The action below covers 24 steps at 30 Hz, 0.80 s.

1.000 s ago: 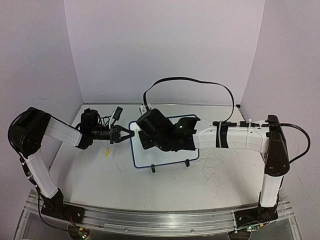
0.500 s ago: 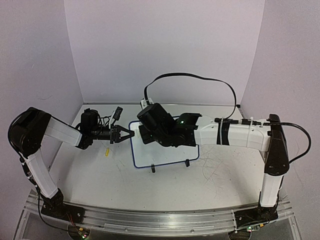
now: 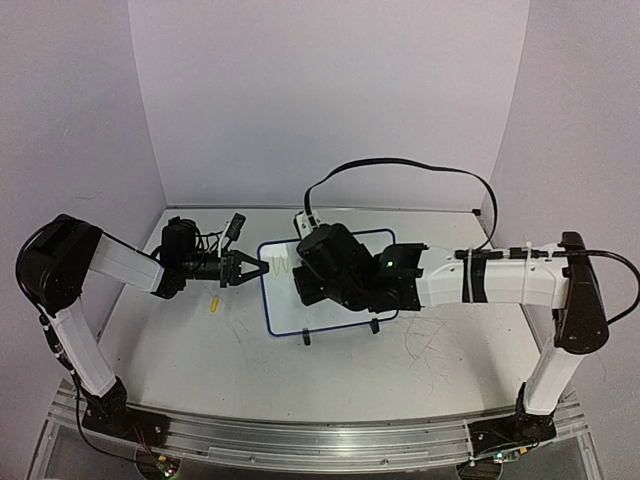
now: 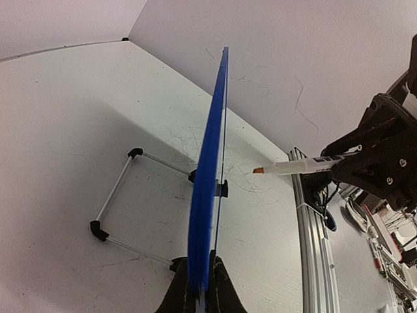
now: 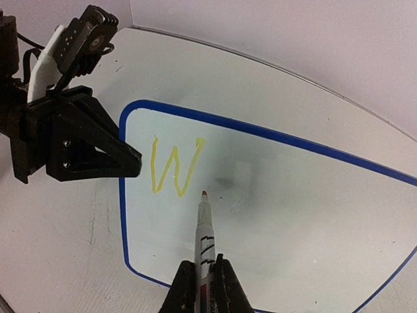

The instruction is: Write a sentence on the whiteboard

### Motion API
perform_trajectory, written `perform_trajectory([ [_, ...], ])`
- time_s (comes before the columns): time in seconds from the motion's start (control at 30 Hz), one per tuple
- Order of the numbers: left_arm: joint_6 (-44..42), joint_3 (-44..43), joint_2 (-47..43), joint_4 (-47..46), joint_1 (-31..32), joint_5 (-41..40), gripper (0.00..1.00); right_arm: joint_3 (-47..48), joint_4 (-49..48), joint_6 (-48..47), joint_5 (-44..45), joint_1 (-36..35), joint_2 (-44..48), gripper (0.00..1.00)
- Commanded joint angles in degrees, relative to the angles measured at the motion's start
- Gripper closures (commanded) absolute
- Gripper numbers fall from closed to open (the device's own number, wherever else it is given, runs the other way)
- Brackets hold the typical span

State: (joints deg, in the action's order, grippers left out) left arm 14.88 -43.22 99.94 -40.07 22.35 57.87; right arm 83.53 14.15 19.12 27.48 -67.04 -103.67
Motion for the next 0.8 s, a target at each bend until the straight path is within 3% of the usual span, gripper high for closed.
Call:
perform_trajectory([
  [0.0, -2.6, 0.8, 0.9, 1.7, -0.5, -3.4, 1.0, -1.1, -3.3, 2.3, 0.3, -0.2, 2.2, 1.0],
  [0.77, -3.1, 1.0, 0.0, 2.3, -0.4, -3.5, 1.0, 4.0, -2.3, 1.9, -1.0, 1.6, -2.4, 1.0],
])
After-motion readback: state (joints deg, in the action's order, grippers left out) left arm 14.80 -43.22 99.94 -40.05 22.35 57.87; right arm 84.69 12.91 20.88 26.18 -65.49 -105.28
